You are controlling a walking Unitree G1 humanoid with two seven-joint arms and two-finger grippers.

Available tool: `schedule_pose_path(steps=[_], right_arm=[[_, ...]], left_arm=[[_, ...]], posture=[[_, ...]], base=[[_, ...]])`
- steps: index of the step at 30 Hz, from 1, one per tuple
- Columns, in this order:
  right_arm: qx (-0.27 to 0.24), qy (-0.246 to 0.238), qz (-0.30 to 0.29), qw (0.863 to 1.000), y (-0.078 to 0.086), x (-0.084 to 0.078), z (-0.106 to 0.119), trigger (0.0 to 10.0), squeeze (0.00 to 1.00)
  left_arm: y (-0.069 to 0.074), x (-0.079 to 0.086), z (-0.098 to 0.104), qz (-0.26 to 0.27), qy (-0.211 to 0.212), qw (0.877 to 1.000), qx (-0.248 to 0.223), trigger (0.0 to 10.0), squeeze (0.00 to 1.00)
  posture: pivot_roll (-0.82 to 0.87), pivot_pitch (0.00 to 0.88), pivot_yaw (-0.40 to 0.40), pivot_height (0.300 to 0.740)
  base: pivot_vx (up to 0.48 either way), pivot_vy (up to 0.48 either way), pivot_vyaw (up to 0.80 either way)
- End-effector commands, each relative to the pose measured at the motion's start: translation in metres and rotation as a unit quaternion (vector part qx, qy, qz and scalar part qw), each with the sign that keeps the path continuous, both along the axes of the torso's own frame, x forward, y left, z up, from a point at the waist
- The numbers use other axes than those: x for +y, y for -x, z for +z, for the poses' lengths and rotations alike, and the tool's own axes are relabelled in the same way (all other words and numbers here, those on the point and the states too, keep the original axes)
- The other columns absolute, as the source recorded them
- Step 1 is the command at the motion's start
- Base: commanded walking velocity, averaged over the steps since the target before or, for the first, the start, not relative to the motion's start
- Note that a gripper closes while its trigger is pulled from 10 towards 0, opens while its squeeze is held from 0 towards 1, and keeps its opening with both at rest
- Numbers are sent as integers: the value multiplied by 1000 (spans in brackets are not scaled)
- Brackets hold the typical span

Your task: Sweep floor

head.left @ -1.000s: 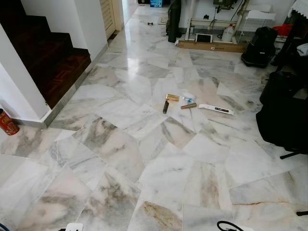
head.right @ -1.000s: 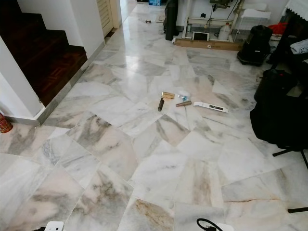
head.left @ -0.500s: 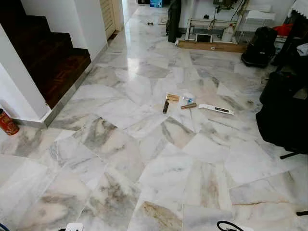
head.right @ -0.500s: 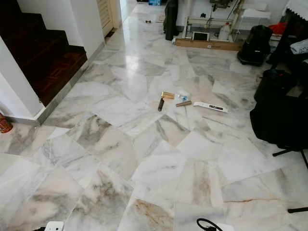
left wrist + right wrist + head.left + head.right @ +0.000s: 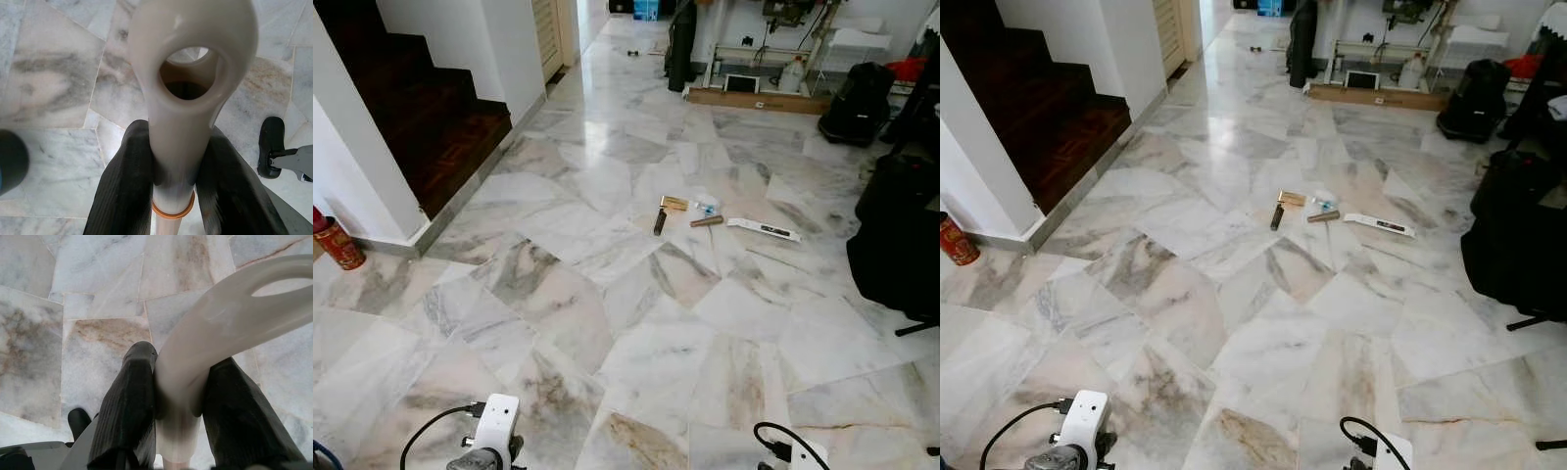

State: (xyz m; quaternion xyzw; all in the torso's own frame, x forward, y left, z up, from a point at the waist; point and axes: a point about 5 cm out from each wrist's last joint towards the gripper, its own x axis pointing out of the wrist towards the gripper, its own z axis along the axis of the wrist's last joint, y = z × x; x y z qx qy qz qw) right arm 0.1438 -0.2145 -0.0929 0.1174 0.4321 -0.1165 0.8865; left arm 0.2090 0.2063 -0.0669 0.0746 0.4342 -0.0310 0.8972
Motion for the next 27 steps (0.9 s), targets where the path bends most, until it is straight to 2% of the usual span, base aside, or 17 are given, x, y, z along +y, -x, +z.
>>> schedule_pose_path(steps=[1,7,11,12,13,16,18,19,21,22,24,25,27], right_arm=[[5,0,-5,1000,3,-2,-1,10000,0],[13,21,18,1000,4,-12,1,10000,0],[13,70,65,995,2,-22,5,10000,0],[21,118,104,987,-1,-29,8,10000,0],[22,137,116,983,-2,-33,9,10000,0],[-1,185,111,976,-14,-50,20,10000,0],[-9,193,105,975,-17,-53,23,10000,0],[-20,200,94,975,-21,-57,27,10000,0],[-92,241,55,965,-46,-75,51,10000,0],[-92,241,55,965,-46,-75,51,10000,0],[-124,257,37,958,-57,-81,63,10000,0],[-160,267,12,950,-70,-89,77,10000,0],[-183,271,-4,945,-77,-93,86,10000,0]], left_arm=[[7,4,-3,-1,-5,1000,9,10000,0],[7,6,-2,-2,-9,1000,6,10000,0],[7,15,-1,5,-29,1000,1,10000,0],[6,21,1,7,-45,999,-3,10000,0],[4,24,3,6,-55,998,-9,10000,0],[-10,33,15,18,-79,995,-55,10000,0],[-15,35,19,25,-81,994,-67,10000,0],[-20,38,24,32,-84,993,-83,10000,0],[-58,45,59,42,-98,978,-182,10000,0],[-58,45,59,42,-98,978,-182,10000,0],[-76,47,79,47,-102,967,-230,10000,0],[-94,47,100,53,-97,954,-280,10000,0],[-103,47,112,55,-95,946,-306,10000,0]], posture=[[56,0,-23,740],[58,0,-27,740],[59,0,-28,740],[52,0,-28,740],[52,0,-28,740],[56,0,-31,740],[56,0,-31,740],[59,1,-32,740],[59,1,-35,740],[59,1,-35,740],[60,0,-35,740],[61,0,-34,740],[60,0,-33,740]], base=[[0,0,0],[0,0,0],[0,0,0],[0,0,0],[0,0,0],[0,0,0],[0,0,0],[0,0,0],[0,0,0],[0,0,0],[0,0,0],[0,0,0],[0,0,0]])
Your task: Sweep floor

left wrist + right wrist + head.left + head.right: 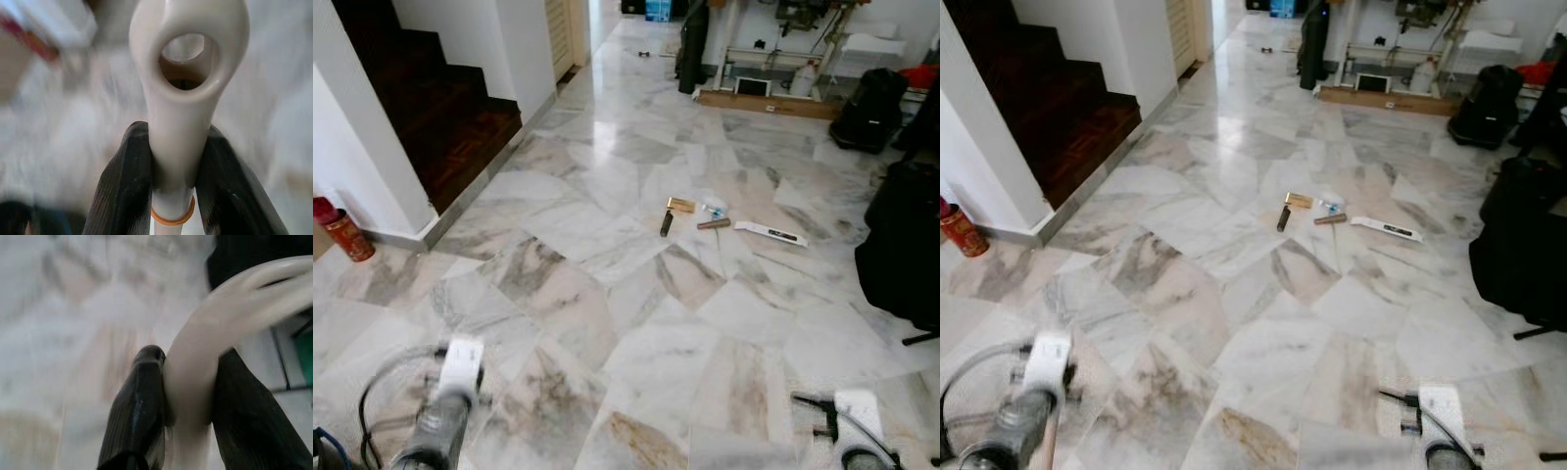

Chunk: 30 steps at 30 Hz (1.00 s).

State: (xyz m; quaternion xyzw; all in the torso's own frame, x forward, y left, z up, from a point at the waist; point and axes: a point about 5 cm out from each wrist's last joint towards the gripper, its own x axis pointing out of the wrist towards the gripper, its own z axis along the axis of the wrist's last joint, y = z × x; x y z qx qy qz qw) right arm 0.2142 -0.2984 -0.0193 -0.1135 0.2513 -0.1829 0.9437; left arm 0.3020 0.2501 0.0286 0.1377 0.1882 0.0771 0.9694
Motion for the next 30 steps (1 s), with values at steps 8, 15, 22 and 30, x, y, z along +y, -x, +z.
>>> schedule_pose_path(steps=[8,15,22,30], right_arm=[[-230,59,-28,971,-53,-16,81,10000,0],[-314,64,-27,947,-62,-3,103,10000,0],[-327,-28,-39,944,-68,23,89,10000,0],[-328,-72,-50,940,-67,31,82,10000,0]], left_arm=[[-47,-24,71,-44,28,983,-175,10000,0],[-48,-54,70,-92,82,973,-194,10000,0],[-45,-70,68,-112,108,966,-207,10000,0],[-48,-87,77,-146,121,955,-226,10000,0]], posture=[[62,1,-32,740],[57,8,-30,740],[63,11,-39,740],[66,0,-40,740]], base=[[0,0,0],[0,0,0],[0,0,0],[0,0,0]])
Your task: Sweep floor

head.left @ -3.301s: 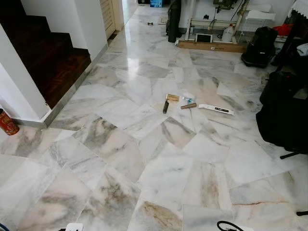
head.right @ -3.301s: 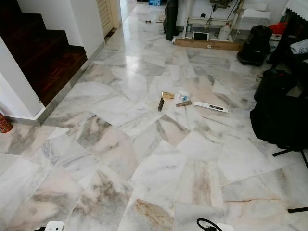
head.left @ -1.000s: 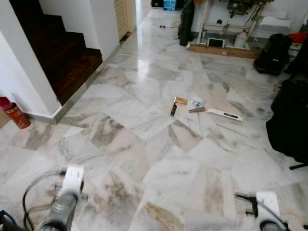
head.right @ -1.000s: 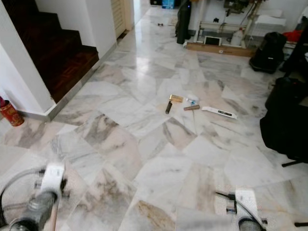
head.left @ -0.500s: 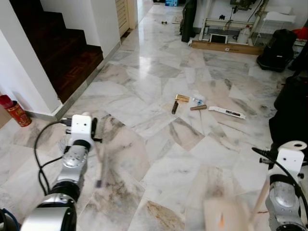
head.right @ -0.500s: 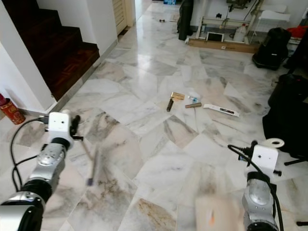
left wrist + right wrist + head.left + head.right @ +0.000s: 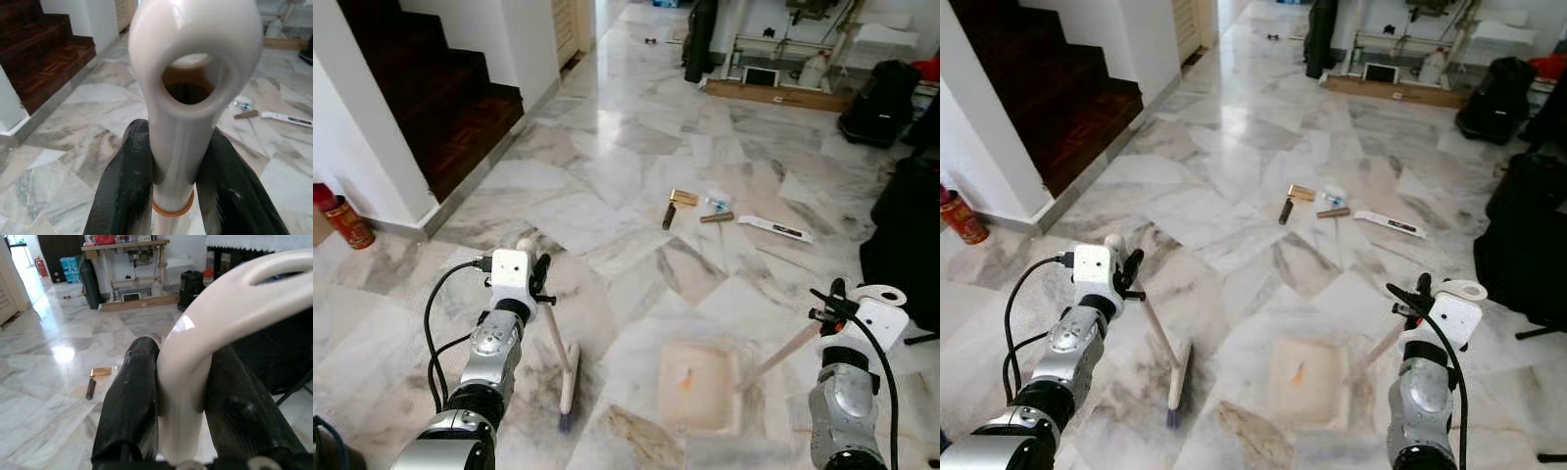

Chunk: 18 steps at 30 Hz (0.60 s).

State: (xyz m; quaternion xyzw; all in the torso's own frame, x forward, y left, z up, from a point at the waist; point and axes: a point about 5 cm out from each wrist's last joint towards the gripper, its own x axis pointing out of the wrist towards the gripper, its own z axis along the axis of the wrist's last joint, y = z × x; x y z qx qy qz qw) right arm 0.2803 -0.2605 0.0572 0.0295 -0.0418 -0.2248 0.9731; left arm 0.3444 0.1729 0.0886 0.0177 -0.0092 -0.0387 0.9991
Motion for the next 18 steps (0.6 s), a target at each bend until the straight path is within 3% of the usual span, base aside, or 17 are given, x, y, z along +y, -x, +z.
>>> schedule_pose_path(steps=[1,10,18], right_arm=[[-13,-3,-13,1000,-1,-6,5,10000,0],[0,-13,13,1000,1,8,-4,10000,0],[-10,-15,23,1000,-4,13,0,10000,0]], left_arm=[[-5,-11,16,-24,-8,999,-40,10000,0],[-2,-20,12,-36,-24,998,-42,10000,0],[-7,-22,19,-37,-24,998,-48,10000,0]], posture=[[65,0,-40,740],[64,0,-41,740],[62,0,-34,740]], base=[[0,0,0],[0,0,0],[344,0,0]])
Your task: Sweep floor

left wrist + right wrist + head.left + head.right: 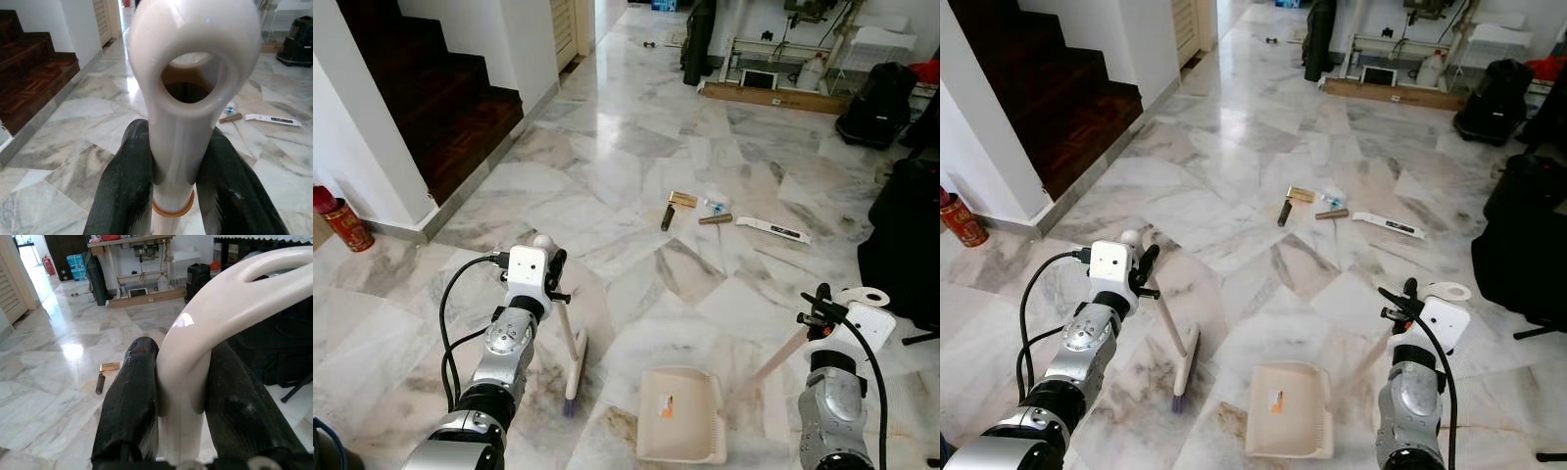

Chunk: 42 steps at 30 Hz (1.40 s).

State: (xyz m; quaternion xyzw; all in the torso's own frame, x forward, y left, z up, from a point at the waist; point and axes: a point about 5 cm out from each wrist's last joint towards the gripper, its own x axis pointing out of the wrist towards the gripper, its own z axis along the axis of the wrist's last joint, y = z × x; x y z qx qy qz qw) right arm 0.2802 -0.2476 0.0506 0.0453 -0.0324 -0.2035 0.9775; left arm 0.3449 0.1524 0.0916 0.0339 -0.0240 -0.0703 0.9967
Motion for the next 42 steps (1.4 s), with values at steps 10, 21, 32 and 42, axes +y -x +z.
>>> schedule_pose_path(steps=[10,21,32,42], right_arm=[[-13,2,4,1000,-6,-1,9,10000,0],[-12,11,20,1000,-10,6,9,10000,0],[-10,11,20,1000,-11,7,9,10000,0],[-9,7,20,1000,-10,7,9,10000,0]], left_arm=[[-9,3,19,4,-3,999,-36,10000,0],[-10,6,21,5,-5,999,-35,10000,0],[-11,4,22,0,-3,999,-36,10000,0],[-11,5,23,3,0,999,-37,10000,0]], posture=[[57,0,-33,740],[62,1,-31,740],[61,10,-32,740],[65,19,-35,740]], base=[[387,0,-194],[412,0,-77],[413,0,0],[414,0,0]])
